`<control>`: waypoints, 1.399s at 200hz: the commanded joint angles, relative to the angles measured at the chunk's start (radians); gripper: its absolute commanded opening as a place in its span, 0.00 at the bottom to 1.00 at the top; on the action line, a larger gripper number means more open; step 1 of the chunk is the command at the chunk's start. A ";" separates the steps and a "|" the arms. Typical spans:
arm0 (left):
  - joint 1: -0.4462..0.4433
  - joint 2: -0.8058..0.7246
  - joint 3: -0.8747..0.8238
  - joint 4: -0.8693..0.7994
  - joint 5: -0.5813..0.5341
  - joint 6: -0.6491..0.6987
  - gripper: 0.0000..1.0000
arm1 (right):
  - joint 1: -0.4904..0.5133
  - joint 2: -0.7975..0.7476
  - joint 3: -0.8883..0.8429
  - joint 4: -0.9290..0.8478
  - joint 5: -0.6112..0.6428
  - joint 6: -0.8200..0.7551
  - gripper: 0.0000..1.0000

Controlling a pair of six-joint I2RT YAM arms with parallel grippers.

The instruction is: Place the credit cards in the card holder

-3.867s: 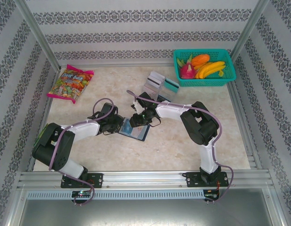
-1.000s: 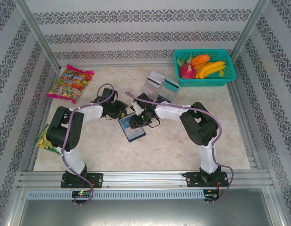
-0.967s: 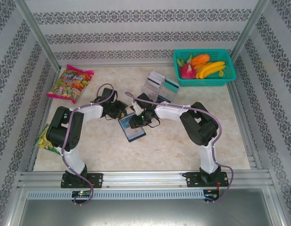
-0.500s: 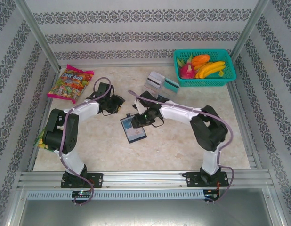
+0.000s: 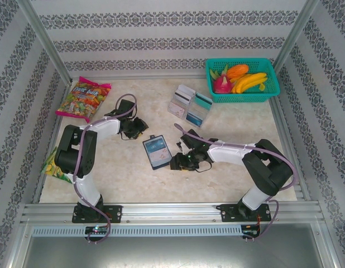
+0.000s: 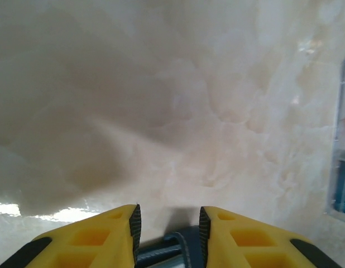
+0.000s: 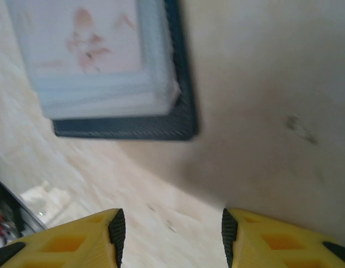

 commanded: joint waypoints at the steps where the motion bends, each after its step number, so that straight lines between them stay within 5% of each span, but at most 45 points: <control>1: 0.004 0.032 0.000 -0.042 0.027 0.085 0.36 | 0.027 0.052 -0.008 0.155 0.053 0.120 0.51; 120: -0.017 -0.023 -0.227 0.023 0.066 0.096 0.16 | -0.053 0.246 0.167 0.371 -0.057 0.181 0.51; 280: -0.045 -0.121 -0.269 -0.001 0.021 0.070 0.14 | -0.094 0.270 0.367 0.421 -0.113 0.230 0.51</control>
